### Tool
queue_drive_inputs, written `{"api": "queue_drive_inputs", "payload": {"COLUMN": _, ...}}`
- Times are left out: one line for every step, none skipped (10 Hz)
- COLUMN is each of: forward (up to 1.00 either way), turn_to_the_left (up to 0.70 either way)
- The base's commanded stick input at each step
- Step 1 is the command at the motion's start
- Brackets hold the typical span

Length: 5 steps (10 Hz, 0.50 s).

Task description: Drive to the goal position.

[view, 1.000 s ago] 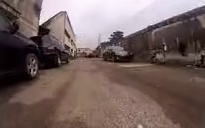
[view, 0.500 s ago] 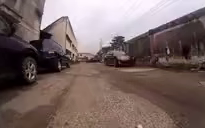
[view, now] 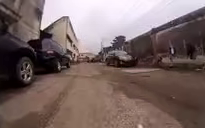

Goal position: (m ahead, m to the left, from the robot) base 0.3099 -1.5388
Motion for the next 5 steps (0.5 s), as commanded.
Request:
{"api": "queue_drive_inputs", "payload": {"forward": 0.5, "turn_to_the_left": 0.0}}
{"api": "queue_drive_inputs", "payload": {"forward": 0.5, "turn_to_the_left": 0.0}}
{"api": "queue_drive_inputs", "payload": {"forward": 0.5, "turn_to_the_left": 0.0}}
{"api": "queue_drive_inputs", "payload": {"forward": 0.5, "turn_to_the_left": 0.0}}
{"api": "queue_drive_inputs", "payload": {"forward": 0.5, "turn_to_the_left": 0.0}}
